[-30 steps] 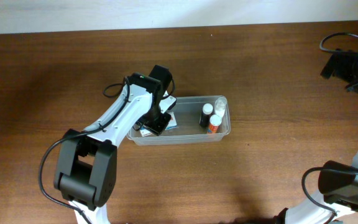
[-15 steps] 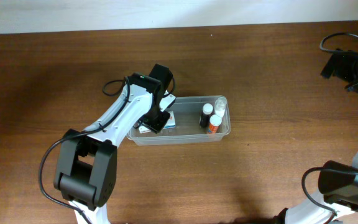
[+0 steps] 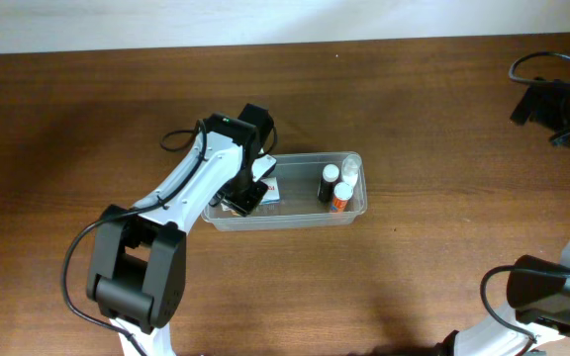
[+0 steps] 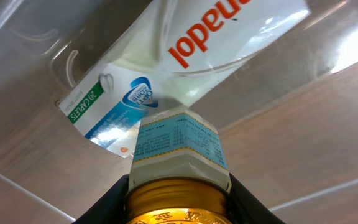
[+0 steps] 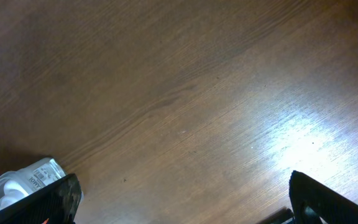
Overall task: Pack container
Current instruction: 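Lower the jar into the container and open the left gripper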
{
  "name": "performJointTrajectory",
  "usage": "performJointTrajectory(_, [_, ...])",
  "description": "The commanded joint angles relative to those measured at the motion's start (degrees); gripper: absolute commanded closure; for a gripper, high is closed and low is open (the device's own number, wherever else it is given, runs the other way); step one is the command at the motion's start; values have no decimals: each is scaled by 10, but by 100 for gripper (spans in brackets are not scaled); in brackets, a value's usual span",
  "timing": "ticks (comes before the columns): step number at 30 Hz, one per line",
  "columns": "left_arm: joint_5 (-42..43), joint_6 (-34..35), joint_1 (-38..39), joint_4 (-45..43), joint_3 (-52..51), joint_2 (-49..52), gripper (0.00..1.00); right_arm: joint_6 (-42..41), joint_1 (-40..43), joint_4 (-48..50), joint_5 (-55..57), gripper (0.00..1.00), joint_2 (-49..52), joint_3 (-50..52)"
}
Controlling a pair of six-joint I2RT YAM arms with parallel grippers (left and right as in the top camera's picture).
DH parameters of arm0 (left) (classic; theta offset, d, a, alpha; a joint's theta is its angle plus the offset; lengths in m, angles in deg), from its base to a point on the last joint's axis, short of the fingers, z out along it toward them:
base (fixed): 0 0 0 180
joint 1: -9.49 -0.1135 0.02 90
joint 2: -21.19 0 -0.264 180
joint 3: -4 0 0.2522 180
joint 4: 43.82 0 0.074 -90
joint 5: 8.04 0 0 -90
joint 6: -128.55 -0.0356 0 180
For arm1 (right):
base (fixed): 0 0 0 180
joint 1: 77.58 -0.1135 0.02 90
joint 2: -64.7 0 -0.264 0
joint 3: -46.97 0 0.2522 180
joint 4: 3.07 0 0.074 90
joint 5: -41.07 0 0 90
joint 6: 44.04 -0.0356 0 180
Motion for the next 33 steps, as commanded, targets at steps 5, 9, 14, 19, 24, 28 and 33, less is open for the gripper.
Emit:
performJointTrajectory(5, [65,-54,0,14,16,10,80,-5,4,-3,-1,2,-2,-2])
performJointTrajectory(9, [65,-54,0,14,16,10,77,-5,4,-3,-1,2,-2,-2])
performJointTrajectory(14, [64,-54,0,14,16,10,67,-5,4,-3,-1,2,-2,-2])
performJointTrajectory(19, [64,-54,0,14,16,10,61,-5,4,-3,-1,2,-2,-2])
performJointTrajectory(24, [64,-54,0,13,16,10,57,-5,4,-3,-1,2,-2,-2])
performJointTrajectory(28, [64,-54,0,13,16,10,51,-5,4,-3,-1,2,-2,-2])
performJointTrajectory(33, [64,-54,0,13,16,10,49,-5,4,-3,-1,2,-2,-2])
